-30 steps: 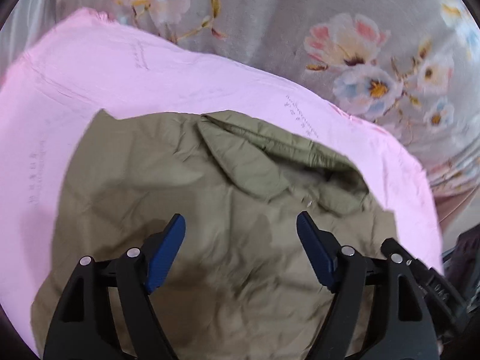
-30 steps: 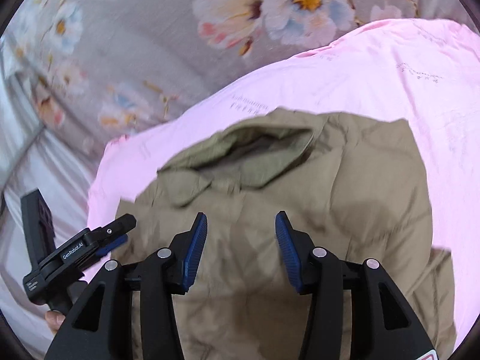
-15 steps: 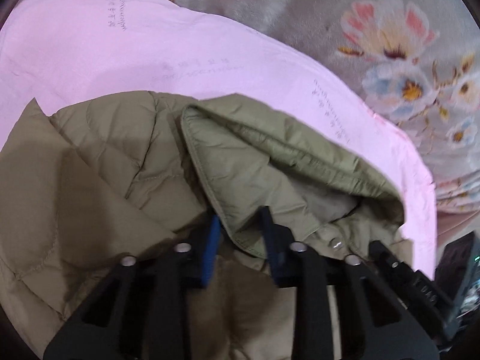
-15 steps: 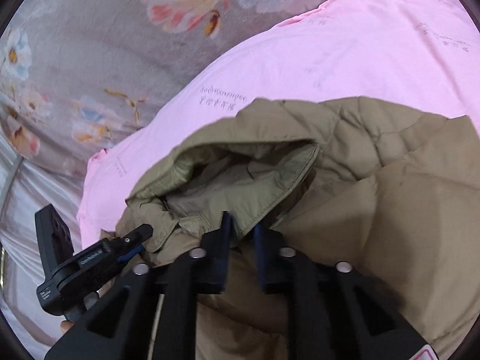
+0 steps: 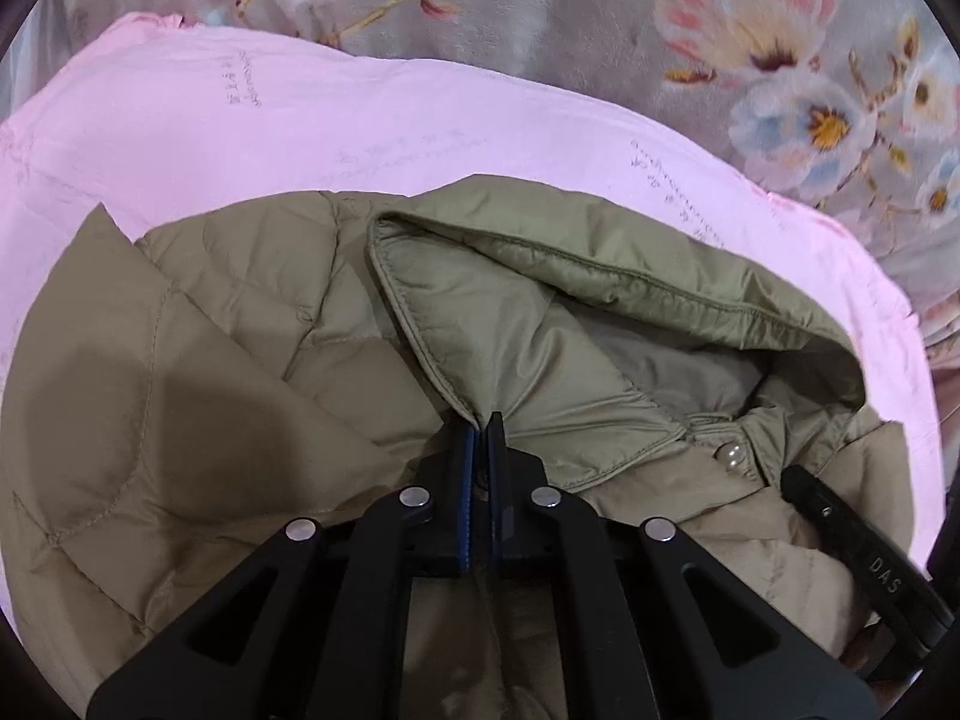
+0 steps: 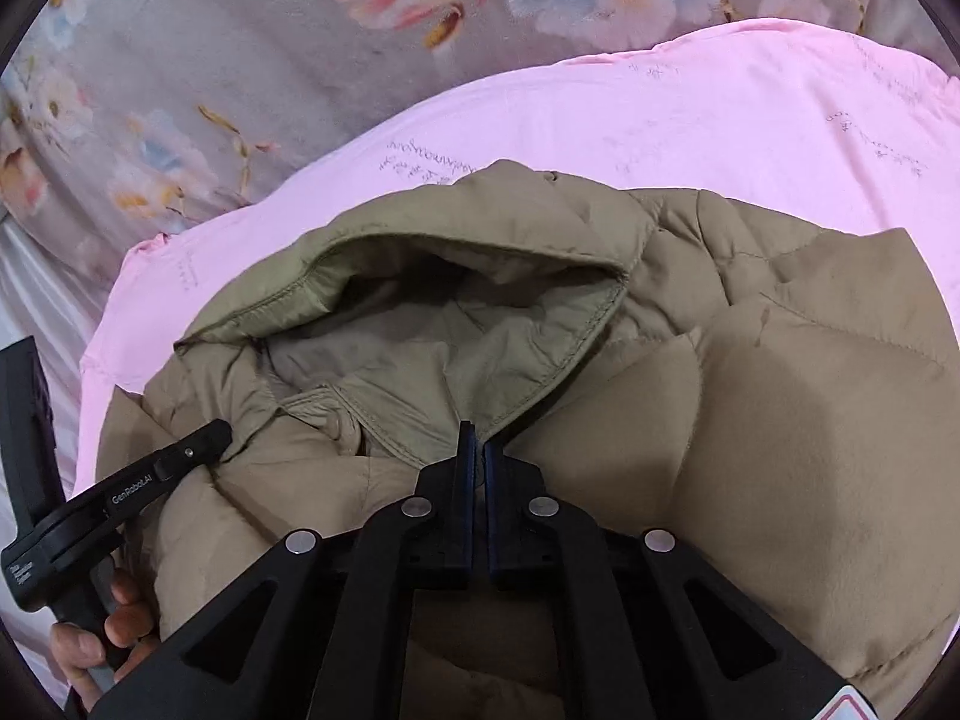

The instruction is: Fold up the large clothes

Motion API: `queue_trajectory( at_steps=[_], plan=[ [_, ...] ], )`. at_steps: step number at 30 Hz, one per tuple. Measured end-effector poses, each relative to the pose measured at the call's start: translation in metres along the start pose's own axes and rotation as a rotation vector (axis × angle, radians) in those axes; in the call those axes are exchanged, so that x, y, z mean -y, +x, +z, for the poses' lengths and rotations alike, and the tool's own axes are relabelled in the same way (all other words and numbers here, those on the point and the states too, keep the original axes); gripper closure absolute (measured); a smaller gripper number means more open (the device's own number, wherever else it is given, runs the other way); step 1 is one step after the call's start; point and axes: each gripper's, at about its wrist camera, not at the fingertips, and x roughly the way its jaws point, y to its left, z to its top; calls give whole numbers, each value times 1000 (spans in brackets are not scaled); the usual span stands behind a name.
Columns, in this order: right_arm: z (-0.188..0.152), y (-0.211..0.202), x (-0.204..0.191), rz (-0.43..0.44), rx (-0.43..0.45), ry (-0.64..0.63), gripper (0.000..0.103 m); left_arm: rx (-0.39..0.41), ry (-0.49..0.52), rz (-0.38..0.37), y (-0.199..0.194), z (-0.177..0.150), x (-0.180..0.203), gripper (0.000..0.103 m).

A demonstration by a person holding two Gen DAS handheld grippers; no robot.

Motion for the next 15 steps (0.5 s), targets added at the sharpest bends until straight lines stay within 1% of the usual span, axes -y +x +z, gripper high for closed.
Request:
queue_trajectory(
  at_steps=[2,4,7,8,9,10,11,12,13,14,15],
  plan=[
    [1,0,4,16,-7,15,102,5,21,25,1,0,4,99],
    [0,-3,13,64,-13,61,102,10,22,23,0,0,3,98],
    [-3,-19,26,134,-11,142,95,13,-4,-15,-7,-2,-5,96],
    [-5,-25,28,154,-5,161,91,15,-9,-29,-11,-2,-7,95],
    [-6,-30,28,172,1,173,89,16,-14,-36,-14,-2,-8,95],
    [-6,-37,29,197,10,186,83,18,-26,-52,-20,-2,-11,94],
    [-4,-44,31,227,23,201,77,22,-42,-74,-27,-1,-14,92],
    [-2,-48,32,251,32,213,74,27,-57,-96,-30,1,-15,82],
    [1,-53,34,278,42,228,68,35,-83,-130,-37,5,-18,68],
    [8,-56,35,318,54,258,61,43,-110,-161,-42,10,-21,60],
    [13,-57,36,346,64,287,57,52,-139,-187,-46,16,-24,50]
  ],
)
